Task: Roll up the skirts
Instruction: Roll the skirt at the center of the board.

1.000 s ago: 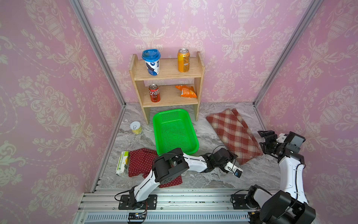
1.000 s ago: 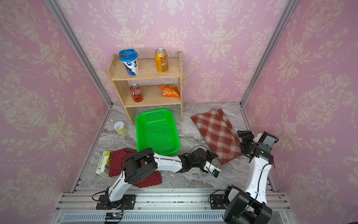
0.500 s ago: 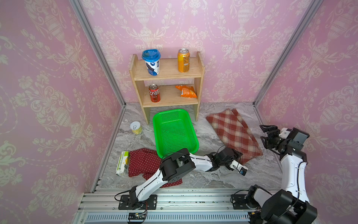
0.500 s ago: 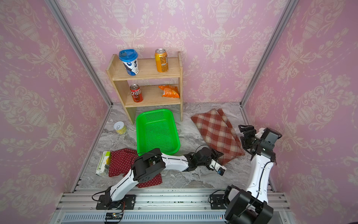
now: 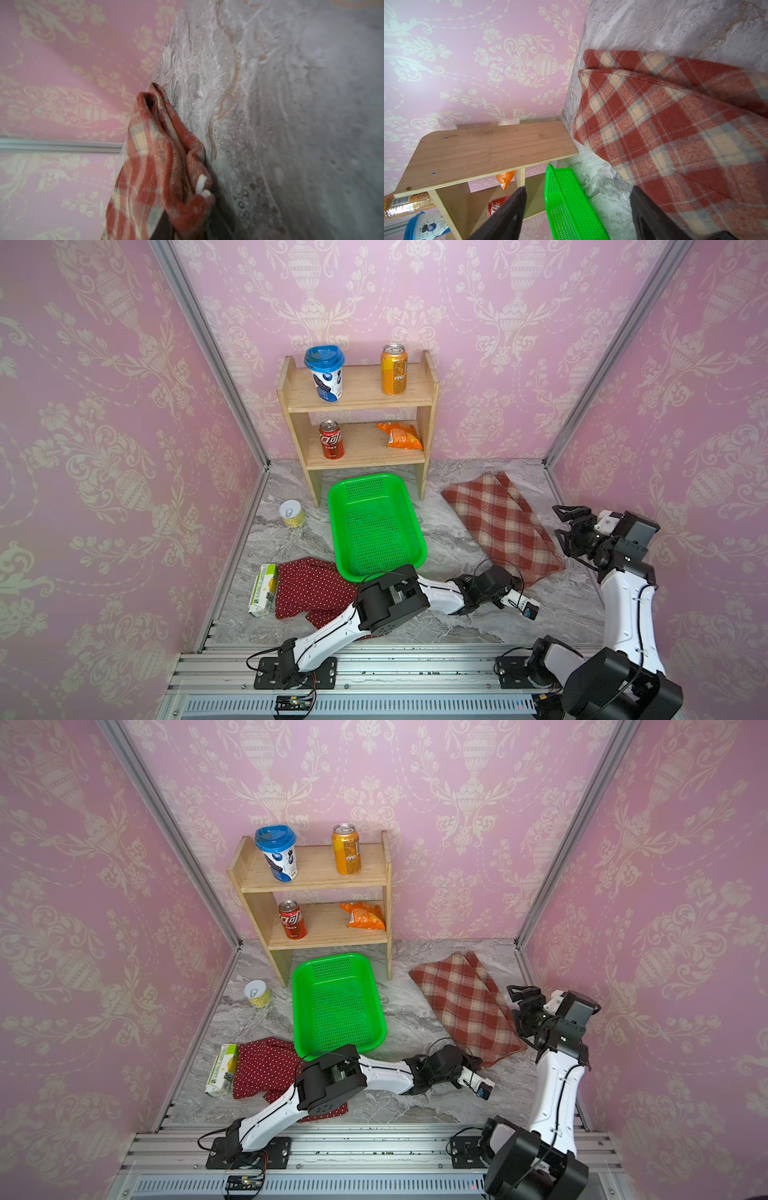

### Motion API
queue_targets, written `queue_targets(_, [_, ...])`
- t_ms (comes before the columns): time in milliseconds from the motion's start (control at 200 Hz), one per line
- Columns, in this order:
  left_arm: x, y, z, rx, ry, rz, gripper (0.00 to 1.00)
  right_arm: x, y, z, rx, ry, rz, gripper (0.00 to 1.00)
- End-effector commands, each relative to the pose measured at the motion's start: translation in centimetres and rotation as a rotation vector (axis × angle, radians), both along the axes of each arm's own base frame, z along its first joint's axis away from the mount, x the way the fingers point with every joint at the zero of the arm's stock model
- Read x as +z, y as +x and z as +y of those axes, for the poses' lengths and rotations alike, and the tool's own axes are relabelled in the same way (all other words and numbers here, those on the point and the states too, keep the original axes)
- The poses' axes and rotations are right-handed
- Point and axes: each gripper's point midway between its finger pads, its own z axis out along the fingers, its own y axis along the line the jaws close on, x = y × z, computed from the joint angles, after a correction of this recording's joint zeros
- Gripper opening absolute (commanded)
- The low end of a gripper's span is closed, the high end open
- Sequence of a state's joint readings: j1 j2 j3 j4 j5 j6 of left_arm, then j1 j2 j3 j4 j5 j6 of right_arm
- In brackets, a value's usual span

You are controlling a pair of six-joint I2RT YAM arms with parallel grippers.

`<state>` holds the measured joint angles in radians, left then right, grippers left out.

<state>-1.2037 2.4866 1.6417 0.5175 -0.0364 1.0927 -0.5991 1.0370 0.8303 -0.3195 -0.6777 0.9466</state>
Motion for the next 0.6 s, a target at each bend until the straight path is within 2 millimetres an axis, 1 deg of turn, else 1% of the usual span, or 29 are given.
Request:
queue_targets(0, [-0.8, 3.4, 2.8, 0.205, 0.018, 0.096, 0.13, 1.1, -0.1, 0.5, 0.023, -0.025, -0.035, 0.80])
queue_targets(70, [2.2, 4.2, 3.3, 0.257, -0.059, 0.215, 0.12, 1.0, -0.5, 0.7, 0.021, -0.038, -0.032, 0.80])
queue_targets(140, [4.8, 4.7, 4.1, 0.290, -0.143, 0.415, 0.12, 1.0, -0.9, 0.9, 0.022, -0.051, -0.035, 0.80])
queue_targets(165, [5.2, 4.8, 4.4, 0.296, -0.158, 0.496, 0.12, 0.9, -1.1, 1.0, 0.023, -0.052, -0.035, 0.80])
queue_targets(235, [6.1, 5.8, 5.3, 0.330, -0.220, 0.686, 0.12, 0.8, -1.4, 1.2, 0.023, -0.051, -0.039, 0.80])
queue_targets(350, [6.8, 6.7, 6.8, 0.352, -0.294, 0.926, 0.11, 0.2, -2.0, 1.4, 0.024, -0.064, -0.035, 0.80])
queue_targets(435, [6.9, 7.9, 7.9, 0.375, -0.334, 1.101, 0.11, -0.3, -2.4, 1.7, 0.029, -0.069, -0.035, 0.80])
queue_targets(480, [6.7, 8.5, 8.3, 0.388, -0.339, 1.196, 0.11, -0.6, -2.6, 1.8, 0.032, -0.072, -0.033, 0.79])
queue_targets(520, [6.1, 9.0, 8.7, 0.407, -0.333, 1.265, 0.11, -1.0, -2.8, 2.0, 0.036, -0.072, -0.024, 0.79])
queue_targets(590, [5.2, 9.5, 9.1, 0.438, -0.322, 1.329, 0.11, -1.7, -3.1, 2.2, 0.042, -0.071, -0.014, 0.78])
